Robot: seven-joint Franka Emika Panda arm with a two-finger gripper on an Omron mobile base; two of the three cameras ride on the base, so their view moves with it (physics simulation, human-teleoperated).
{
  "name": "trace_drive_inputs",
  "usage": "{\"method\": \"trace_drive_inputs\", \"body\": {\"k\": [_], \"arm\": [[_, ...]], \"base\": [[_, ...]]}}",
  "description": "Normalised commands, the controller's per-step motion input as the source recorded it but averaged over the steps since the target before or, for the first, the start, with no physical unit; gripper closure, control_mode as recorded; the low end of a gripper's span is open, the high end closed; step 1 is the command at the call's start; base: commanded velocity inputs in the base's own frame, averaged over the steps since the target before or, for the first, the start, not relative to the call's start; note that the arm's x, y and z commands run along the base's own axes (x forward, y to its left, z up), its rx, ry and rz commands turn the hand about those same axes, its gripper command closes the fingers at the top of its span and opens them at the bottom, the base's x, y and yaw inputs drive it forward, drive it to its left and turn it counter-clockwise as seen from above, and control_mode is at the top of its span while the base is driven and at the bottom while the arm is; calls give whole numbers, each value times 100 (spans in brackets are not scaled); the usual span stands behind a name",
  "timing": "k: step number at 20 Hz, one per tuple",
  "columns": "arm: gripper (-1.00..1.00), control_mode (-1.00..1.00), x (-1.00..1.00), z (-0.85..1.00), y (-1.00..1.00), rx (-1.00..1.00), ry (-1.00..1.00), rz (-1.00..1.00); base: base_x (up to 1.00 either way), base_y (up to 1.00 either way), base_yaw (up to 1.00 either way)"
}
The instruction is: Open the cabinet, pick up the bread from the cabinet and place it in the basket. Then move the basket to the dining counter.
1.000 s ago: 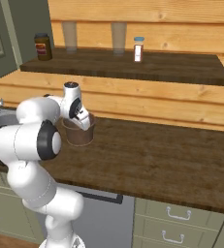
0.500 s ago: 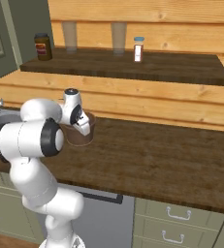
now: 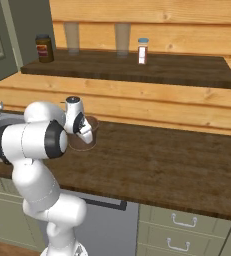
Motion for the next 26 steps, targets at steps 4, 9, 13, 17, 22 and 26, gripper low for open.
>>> {"method": "trace_drive_inputs", "body": {"k": [4, 9, 13, 17, 22, 26], "arm": [[100, -100, -11, -74, 0, -2, -3, -9], [100, -100, 11, -50, 0, -1, -1, -17], [100, -100, -28, -5, -52, 1, 0, -20], [100, -100, -95, 3, -58, 5, -2, -20], [100, -100, -55, 65, -28, 6, -1, -19], [100, -100, -83, 100, -10, 12, -4, -12]], "base": [[0, 0, 0], [0, 0, 0], [0, 0, 0], [0, 0, 0], [0, 0, 0], [0, 0, 0]]}}
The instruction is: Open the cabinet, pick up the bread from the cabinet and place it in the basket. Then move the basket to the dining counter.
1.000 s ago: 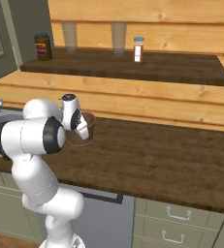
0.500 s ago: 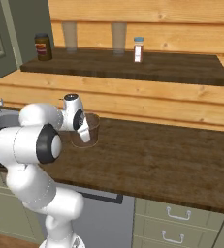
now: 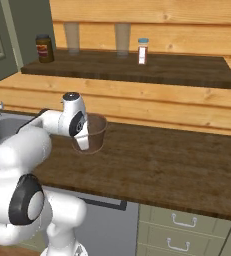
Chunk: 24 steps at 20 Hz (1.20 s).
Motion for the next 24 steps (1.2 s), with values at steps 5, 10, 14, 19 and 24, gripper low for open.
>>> {"method": "trace_drive_inputs", "body": {"k": [5, 10, 14, 19, 24], "arm": [[100, -100, -65, 83, 0, 2, -3, -11], [100, -100, -50, 35, 1, 0, 3, -14], [100, -100, -1, 0, 0, 0, 2, -5], [100, -100, 0, 0, 0, 0, 0, 0], [100, -100, -31, 0, -13, 3, -7, 0]], "base": [[0, 0, 0], [0, 0, 0], [0, 0, 0], [0, 0, 0], [0, 0, 0]]}}
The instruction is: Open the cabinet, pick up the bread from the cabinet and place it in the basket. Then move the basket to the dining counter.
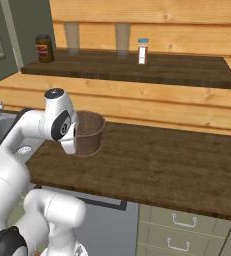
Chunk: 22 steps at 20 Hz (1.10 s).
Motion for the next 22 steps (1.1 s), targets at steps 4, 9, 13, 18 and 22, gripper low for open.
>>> {"method": "trace_drive_inputs", "body": {"k": [4, 9, 13, 18, 22], "arm": [[100, 100, 0, 0, 0, 0, 0, 0], [100, 100, 0, 0, 0, 0, 0, 0], [100, 100, 0, 0, 0, 0, 0, 0], [100, 100, 0, 0, 0, 0, 0, 0], [100, 100, 0, 0, 0, 0, 0, 0]], "base": [[-98, -54, -6], [-2, -3, -55], [25, 0, -71], [14, 0, -74], [11, -10, -70]]}}
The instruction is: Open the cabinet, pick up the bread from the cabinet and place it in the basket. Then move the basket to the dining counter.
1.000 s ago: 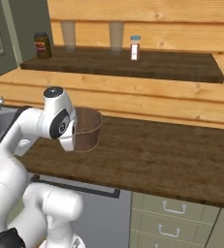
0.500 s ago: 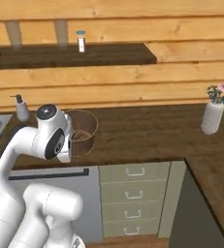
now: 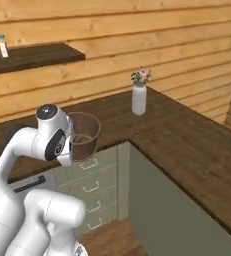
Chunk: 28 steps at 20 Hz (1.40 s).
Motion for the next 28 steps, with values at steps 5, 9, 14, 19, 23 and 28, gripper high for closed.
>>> {"method": "trace_drive_inputs", "body": {"k": [5, 9, 14, 19, 23, 28], "arm": [[100, 100, 0, 0, 0, 0, 0, 0], [100, 100, 0, 0, 0, 0, 0, 0], [100, 100, 0, 0, 0, 0, 0, 0], [100, 100, 0, 0, 0, 0, 0, 0], [100, 100, 0, 0, 0, 0, 0, 0], [100, 100, 0, 0, 0, 0, 0, 0]], "base": [[19, -40, -70], [18, -34, -72], [56, -14, -63], [74, 5, -20], [53, 13, 9], [62, 0, 3]]}}
